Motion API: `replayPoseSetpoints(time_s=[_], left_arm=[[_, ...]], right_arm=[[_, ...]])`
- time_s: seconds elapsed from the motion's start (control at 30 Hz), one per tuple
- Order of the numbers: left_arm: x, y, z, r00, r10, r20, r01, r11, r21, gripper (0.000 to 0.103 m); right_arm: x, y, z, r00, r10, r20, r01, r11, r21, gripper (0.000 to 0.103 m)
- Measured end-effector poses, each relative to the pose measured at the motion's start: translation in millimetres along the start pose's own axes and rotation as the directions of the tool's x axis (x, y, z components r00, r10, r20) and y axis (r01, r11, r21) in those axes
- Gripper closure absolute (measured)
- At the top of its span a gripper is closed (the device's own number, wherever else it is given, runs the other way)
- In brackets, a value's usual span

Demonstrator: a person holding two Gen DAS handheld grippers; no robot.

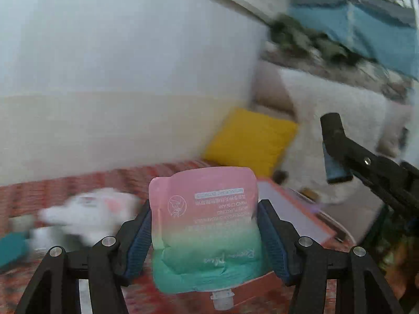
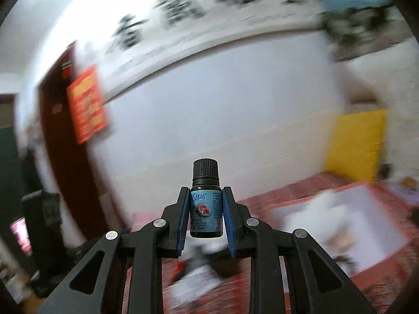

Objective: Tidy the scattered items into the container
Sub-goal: 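Carry pouch and bottle over the pink box and open both tools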

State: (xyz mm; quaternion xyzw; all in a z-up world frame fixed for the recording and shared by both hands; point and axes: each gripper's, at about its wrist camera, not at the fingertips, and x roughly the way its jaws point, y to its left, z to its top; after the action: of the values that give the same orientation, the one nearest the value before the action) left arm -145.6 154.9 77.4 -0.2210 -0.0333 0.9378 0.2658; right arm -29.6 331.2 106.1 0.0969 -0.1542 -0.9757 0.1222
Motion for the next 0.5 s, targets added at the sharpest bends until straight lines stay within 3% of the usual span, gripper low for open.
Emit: replayPoseSetpoints(time_s=[0.13,0.17,0.23,0.3,0.37,0.4,0.5], left_arm=[[85,-38,-8,0.990,-0.050,-0.133,0.056,0.998,0.040,0.036],[103,-45,-10,0.986,-0.058,-0.159,0.065,0.997,0.043,0.034],[121,-48,-13,0.983,-0.038,-0.178,0.047,0.998,0.046,0.027],[124,-46,-16,0.985,-0.007,-0.172,0.015,0.999,0.049,0.017],[116,-35,-18,0.988,0.020,-0.151,-0.013,0.999,0.045,0.010],[109,-29,-19,0.989,0.040,-0.141,-0.035,0.999,0.037,0.010],[80,-7,-22,0.989,0.098,-0.111,-0.099,0.995,-0.004,0.010]], right_arm=[[11,-77,3,0.980,-0.198,-0.038,0.200,0.977,0.071,0.077],[24,-106,-1,0.967,-0.234,-0.100,0.244,0.965,0.100,0.077],[49,-148,-15,0.948,-0.223,-0.228,0.262,0.952,0.159,0.077],[61,-175,-25,0.936,-0.208,-0.283,0.279,0.930,0.238,0.070],[61,-186,-29,0.935,-0.218,-0.280,0.295,0.916,0.273,0.043],[60,-188,-28,0.936,-0.227,-0.267,0.300,0.914,0.273,0.038],[54,-172,-22,0.952,-0.239,-0.194,0.284,0.925,0.254,0.037]])
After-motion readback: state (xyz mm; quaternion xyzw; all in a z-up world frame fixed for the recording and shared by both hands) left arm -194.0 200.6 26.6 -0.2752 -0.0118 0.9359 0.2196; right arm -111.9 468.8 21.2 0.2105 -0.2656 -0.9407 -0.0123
